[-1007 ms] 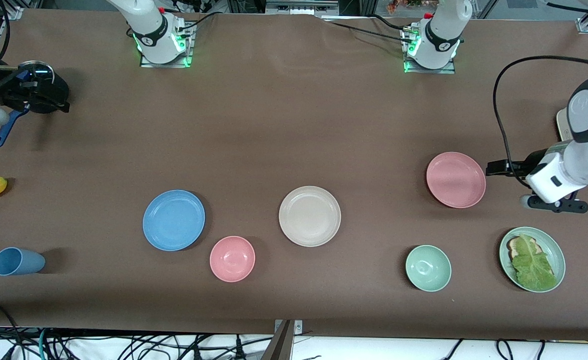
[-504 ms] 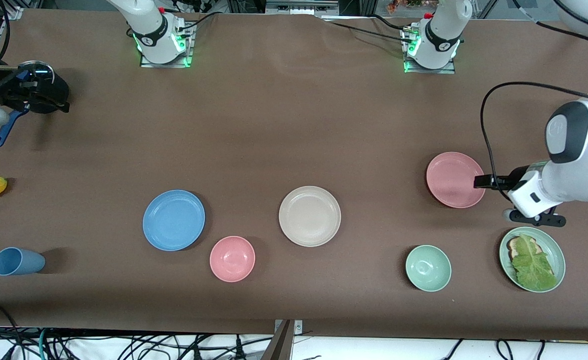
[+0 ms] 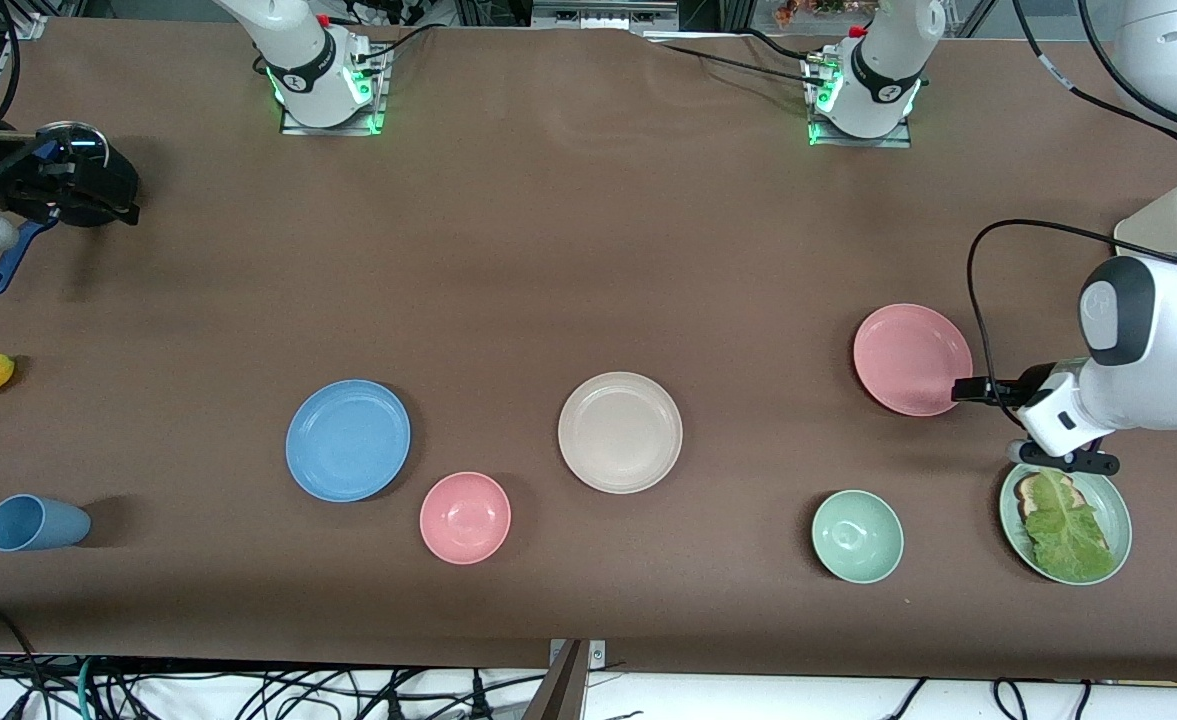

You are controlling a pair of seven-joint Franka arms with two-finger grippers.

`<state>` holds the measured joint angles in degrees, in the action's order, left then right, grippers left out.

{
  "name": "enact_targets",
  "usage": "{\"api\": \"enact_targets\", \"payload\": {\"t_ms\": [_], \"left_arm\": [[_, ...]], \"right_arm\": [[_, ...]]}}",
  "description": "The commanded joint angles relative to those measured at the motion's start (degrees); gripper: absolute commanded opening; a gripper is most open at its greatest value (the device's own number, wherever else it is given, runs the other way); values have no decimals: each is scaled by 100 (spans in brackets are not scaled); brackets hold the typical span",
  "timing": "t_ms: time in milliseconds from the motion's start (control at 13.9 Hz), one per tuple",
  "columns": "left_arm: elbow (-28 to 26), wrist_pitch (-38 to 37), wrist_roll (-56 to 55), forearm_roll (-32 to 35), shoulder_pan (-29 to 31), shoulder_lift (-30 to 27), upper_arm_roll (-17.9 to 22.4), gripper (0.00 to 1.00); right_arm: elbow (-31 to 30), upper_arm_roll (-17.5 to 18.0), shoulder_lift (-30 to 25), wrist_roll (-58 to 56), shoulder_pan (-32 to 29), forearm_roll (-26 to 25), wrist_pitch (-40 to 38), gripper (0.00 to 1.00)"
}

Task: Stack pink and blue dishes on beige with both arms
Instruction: 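Reach the left gripper down to the rim of the pink plate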

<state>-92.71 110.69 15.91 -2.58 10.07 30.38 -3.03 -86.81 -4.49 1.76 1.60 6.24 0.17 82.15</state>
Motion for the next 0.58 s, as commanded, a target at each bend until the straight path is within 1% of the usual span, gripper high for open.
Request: {"api": "enact_targets", "payload": {"t_ms": [0,144,216,360,504], "left_arm": [[-493,373,744,-382,319,-146,-13,100],[-730,663,1612,-821,539,-120,-13,100],[-879,821,1878,-997,601,-111,-13,100],[-1099,980,2090,-1060,733,-111,-13,100],[-1197,1025,2633,-1375,821,-50,-13,100]], "right_arm": [[129,1,26,60,18,-26,-50,100],[129,1,26,60,18,-26,-50,100],[129,9,26,60,18,-26,-50,100],[129,9,26,60,18,-26,-50,100],[129,1,26,60,18,-26,-50,100]]}}
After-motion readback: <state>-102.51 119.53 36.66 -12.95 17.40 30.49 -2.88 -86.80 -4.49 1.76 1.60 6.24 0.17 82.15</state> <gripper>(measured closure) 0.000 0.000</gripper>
